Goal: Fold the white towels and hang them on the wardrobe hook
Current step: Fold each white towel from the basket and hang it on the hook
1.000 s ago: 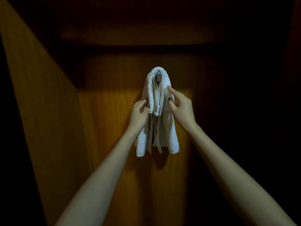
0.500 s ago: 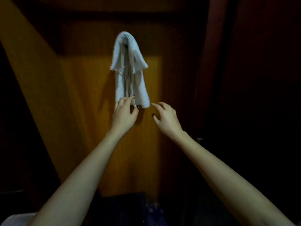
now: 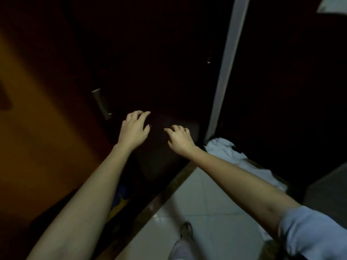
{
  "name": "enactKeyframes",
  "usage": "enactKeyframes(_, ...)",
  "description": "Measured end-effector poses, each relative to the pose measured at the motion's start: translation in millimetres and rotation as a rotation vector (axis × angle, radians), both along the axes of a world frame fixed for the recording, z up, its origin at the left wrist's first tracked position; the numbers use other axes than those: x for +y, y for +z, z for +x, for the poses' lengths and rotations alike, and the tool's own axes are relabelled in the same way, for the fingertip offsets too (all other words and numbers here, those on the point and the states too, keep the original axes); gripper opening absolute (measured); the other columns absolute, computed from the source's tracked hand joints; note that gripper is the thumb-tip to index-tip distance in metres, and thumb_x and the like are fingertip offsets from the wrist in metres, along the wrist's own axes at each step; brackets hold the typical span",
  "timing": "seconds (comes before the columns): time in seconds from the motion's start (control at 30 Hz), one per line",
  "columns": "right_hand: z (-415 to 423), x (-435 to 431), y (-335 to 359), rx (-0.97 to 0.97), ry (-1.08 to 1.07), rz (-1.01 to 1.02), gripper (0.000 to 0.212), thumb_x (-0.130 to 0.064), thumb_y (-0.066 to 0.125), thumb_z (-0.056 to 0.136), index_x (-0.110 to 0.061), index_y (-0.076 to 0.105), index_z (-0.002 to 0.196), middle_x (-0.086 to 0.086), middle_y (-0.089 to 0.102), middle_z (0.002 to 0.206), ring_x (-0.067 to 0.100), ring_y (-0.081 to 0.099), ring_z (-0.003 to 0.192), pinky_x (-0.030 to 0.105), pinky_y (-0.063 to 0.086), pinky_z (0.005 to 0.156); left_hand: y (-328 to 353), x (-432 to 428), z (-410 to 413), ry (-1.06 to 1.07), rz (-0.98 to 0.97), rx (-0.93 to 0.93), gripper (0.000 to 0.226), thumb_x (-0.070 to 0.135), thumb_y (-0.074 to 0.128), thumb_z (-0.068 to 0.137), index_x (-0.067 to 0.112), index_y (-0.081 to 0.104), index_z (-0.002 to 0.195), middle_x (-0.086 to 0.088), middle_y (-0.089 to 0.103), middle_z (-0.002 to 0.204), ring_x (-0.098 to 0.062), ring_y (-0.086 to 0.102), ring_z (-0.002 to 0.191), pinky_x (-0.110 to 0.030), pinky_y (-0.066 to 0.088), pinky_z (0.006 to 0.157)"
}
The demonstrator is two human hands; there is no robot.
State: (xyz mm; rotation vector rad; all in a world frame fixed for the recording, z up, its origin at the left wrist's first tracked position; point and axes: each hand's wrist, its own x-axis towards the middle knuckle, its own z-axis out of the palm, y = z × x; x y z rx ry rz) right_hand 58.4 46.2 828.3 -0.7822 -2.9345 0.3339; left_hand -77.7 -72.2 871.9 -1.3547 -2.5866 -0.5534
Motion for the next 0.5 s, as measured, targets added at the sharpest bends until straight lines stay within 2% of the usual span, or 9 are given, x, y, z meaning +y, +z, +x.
enactKeyframes(0.27, 88.9, 141.7, -33.5, -0.118, -0.336, -0.004, 0.056, -0.025, 0.049, 0.095, -0.018, 0.031, 0.149, 0.014, 0.042, 0.141, 0.036, 0.038, 0.13, 0.047, 0.032, 0.104, -56.3, 174.1, 41.5, -0.352, -0.267, 0.029, 0.054, 0.032, 0.052, 0.091, 0.026, 0.036, 0.142, -0.005, 0.043, 0.14, -0.027, 0.039, 0.128, -0.044, 0.038, 0.1)
enactKeyframes(0.5, 119.0, 262.9, -56.7, -0.176, -0.56, -0.075, 0.055, -0.024, 0.046, 0.096, -0.019, 0.031, 0.149, 0.014, 0.042, 0.141, 0.035, 0.039, 0.128, 0.044, 0.033, 0.103, -86.0, 316.7, 44.1, -0.558, -0.35, -0.014, 0.058, 0.028, 0.049, 0.094, 0.025, 0.026, 0.147, -0.006, 0.032, 0.147, -0.027, 0.03, 0.134, -0.045, 0.031, 0.106)
